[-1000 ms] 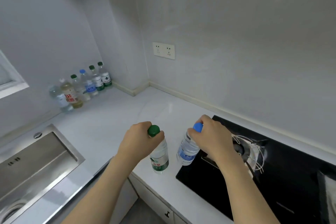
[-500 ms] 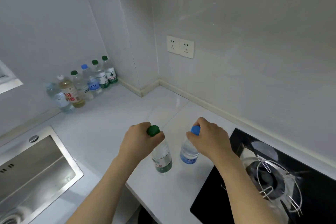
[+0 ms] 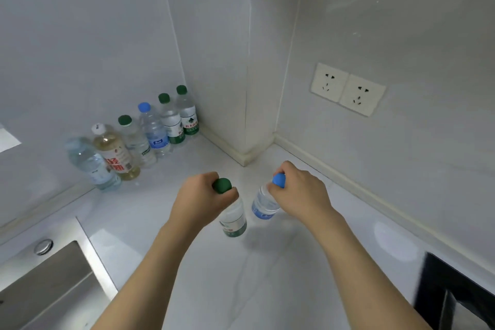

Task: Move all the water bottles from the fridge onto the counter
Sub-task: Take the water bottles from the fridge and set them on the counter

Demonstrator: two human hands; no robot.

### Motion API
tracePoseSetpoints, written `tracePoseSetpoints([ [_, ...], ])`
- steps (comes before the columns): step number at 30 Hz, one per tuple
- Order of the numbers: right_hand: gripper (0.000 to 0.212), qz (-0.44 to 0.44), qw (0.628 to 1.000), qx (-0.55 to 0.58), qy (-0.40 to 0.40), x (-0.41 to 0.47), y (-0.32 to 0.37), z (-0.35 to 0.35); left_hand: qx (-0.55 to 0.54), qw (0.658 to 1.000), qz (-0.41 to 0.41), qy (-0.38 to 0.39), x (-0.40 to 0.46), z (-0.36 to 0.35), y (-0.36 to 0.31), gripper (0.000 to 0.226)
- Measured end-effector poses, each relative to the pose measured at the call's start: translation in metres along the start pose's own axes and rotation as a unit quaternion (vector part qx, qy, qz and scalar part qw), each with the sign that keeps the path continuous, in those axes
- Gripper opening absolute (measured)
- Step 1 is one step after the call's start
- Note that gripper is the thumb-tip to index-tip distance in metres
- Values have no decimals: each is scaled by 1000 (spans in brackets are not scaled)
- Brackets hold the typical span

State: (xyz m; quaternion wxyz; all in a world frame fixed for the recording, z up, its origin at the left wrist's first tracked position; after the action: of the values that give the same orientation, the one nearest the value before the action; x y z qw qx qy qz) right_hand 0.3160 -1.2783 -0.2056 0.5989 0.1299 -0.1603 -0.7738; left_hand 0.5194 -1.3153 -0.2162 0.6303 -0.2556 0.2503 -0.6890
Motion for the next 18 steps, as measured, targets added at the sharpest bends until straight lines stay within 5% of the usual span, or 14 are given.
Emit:
tracePoseSetpoints([
  [10, 24, 66, 997, -17, 43, 144, 110, -43, 7, 998, 33, -46, 121, 49, 73, 33],
  [18, 26, 103, 991, -45, 74, 228, 161, -86, -15, 998, 54, 6, 201, 48, 105, 24],
])
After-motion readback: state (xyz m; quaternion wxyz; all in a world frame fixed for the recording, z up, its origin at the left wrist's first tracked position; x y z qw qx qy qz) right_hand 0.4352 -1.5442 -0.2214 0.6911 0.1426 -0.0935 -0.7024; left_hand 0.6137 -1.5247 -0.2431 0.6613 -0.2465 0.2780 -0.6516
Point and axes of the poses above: each hand's wrist, its own x-axis towards the middle knuckle, its own z-axis out of the back of the hand, y = z × x, the point moved 6 cm from there along x, towards the middle knuckle, and after that the axes turned 3 degrees about -y, right-handed, at the moved point
